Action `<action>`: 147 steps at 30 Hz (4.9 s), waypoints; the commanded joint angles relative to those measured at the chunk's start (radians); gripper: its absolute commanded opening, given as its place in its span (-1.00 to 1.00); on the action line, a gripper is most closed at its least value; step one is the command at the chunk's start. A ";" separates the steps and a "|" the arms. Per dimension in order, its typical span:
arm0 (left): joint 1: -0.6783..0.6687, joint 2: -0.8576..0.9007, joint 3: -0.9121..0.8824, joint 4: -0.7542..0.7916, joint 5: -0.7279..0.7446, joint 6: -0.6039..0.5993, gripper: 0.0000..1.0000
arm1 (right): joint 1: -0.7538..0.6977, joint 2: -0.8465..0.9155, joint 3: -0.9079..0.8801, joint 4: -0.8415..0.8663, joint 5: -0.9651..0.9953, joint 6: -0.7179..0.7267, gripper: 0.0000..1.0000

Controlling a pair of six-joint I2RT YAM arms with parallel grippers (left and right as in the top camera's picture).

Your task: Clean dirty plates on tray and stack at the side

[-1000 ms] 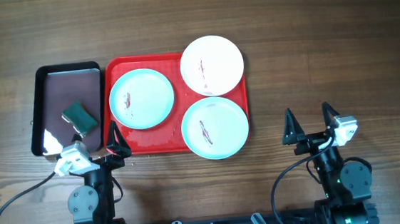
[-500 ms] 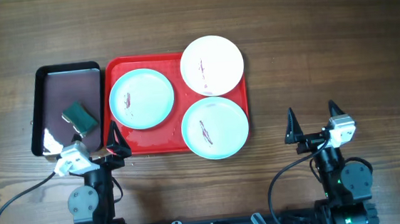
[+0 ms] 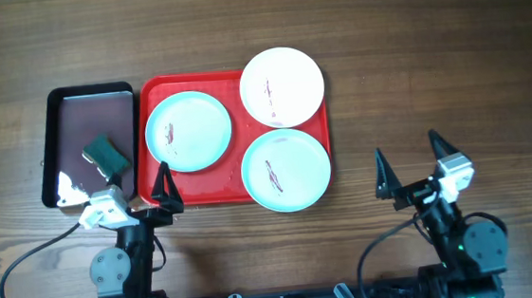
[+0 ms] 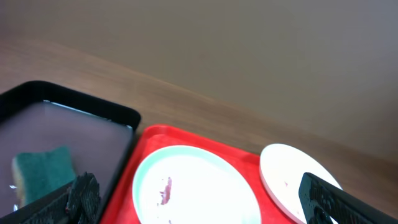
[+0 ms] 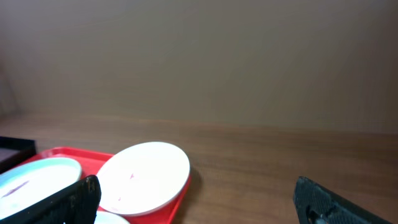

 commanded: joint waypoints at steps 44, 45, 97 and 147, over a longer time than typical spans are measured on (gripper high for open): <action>-0.005 1.390 1.315 -1.007 0.210 0.007 1.00 | 0.132 1.482 1.231 -0.729 -0.151 0.286 0.99; -0.006 1.396 1.315 -1.004 0.211 0.005 1.00 | 0.157 1.509 1.243 -0.729 -0.143 0.295 0.99; 0.180 1.562 1.313 -0.951 -0.256 -0.172 1.00 | 0.623 2.212 1.462 -0.392 0.110 0.599 -0.74; 0.239 1.904 1.299 -0.840 -0.139 -0.057 -0.92 | 0.625 2.211 1.461 -0.430 0.110 0.588 -0.89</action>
